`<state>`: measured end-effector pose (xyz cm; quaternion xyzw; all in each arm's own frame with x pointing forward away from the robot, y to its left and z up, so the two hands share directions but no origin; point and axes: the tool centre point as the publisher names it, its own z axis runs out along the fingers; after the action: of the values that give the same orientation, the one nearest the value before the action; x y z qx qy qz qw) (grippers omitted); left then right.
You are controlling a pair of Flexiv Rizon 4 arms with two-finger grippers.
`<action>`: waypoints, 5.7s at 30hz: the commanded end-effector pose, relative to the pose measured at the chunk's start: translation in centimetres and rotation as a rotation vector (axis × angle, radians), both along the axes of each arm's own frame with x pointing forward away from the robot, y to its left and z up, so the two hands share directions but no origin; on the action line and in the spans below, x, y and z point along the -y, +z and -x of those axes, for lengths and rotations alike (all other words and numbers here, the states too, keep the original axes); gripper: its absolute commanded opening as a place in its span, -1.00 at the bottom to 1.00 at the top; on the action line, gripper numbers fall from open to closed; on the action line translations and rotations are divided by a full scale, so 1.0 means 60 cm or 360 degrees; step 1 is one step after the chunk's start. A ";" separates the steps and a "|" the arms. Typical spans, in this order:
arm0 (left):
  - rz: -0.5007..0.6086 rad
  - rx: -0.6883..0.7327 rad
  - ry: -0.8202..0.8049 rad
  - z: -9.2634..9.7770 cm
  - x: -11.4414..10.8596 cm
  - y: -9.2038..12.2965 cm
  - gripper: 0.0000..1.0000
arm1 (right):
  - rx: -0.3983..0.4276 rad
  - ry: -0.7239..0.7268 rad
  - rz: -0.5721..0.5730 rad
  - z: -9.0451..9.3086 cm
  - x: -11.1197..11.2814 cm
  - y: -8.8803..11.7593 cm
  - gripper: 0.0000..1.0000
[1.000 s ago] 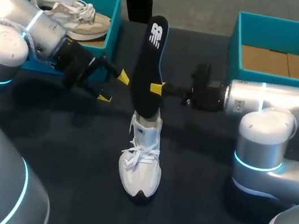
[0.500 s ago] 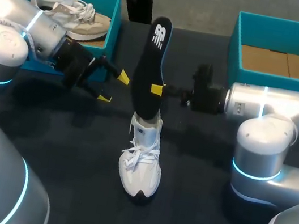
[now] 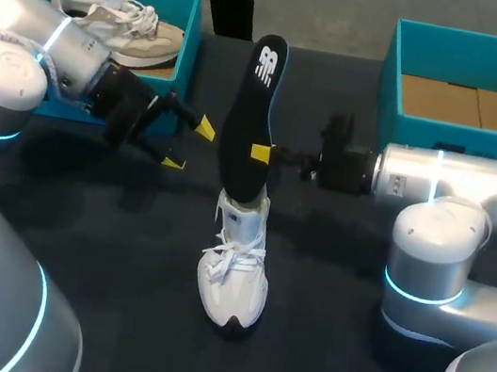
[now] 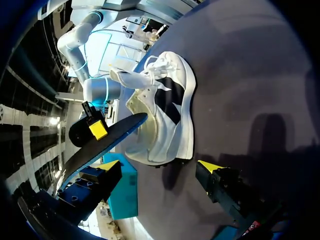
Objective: Take the shoe out of the shoebox, open the shoe tongue, remove and reinsert the insole, then place the shoe into the shoebox
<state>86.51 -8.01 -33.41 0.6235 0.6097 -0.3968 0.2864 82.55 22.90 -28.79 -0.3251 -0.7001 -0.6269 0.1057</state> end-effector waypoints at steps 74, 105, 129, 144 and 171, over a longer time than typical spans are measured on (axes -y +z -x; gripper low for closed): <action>-0.0001 0.0005 0.0003 0.002 0.000 0.000 1.00 | 0.0109 0.0024 0.0014 0.018 0.009 -0.058 -1.00; -0.0001 0.0005 0.0003 0.002 0.000 0.000 1.00 | -0.0003 0.0163 0.0049 0.050 0.009 -0.104 -1.00; -0.0001 0.0005 0.0003 0.002 0.000 0.000 1.00 | -0.0132 0.0378 0.0044 0.080 0.004 -0.123 -1.00; -0.0001 0.0005 0.0003 0.002 0.000 0.000 1.00 | -0.0144 0.0429 0.0085 0.090 -0.004 -0.119 -1.00; -0.0001 0.0005 0.0003 0.002 0.000 0.000 1.00 | -0.0124 0.0384 0.0057 0.069 -0.003 -0.108 -0.87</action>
<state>86.51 -8.01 -33.41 0.6235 0.6097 -0.3969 0.2864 78.43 22.85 -35.11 -0.2626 -0.7420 -0.5819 0.2048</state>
